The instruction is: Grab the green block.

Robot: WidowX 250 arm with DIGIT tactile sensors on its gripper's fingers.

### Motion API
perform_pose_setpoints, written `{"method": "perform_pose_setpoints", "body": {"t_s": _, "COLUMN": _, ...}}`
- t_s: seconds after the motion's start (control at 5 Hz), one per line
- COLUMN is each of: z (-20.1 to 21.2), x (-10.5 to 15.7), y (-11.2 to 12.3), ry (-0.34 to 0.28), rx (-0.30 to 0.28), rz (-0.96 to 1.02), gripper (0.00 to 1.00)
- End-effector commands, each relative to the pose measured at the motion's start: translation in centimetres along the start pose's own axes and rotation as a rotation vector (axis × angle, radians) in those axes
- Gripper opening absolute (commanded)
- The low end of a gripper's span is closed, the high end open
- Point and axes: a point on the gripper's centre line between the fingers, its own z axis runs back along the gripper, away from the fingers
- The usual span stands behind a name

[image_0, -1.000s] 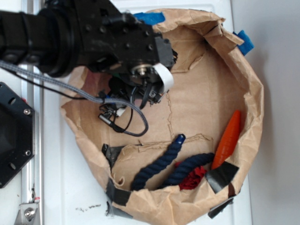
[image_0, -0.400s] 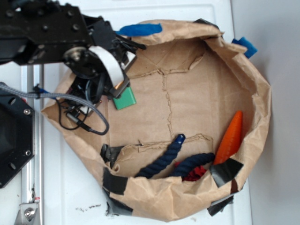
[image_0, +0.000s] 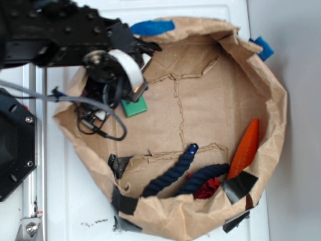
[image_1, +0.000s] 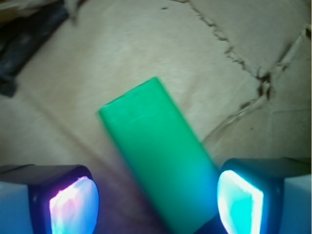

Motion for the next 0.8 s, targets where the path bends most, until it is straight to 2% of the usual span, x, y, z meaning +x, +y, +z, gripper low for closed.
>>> {"method": "perform_pose_setpoints", "body": {"t_s": 0.0, "z": 0.7, "x": 0.3, "y": 2.4, "ry": -0.018, "rx": 0.029, "rz": 0.060, "gripper": 1.00}}
{"method": "perform_pose_setpoints", "body": {"t_s": 0.4, "z": -0.5, "x": 0.6, "y": 2.8, "ry": 0.004, "rx": 0.038, "rz": 0.036, "gripper": 1.00}}
{"method": "perform_pose_setpoints", "body": {"t_s": 0.6, "z": -1.1, "x": 1.5, "y": 2.1, "ry": 0.017, "rx": 0.025, "rz": -0.007, "gripper": 1.00}}
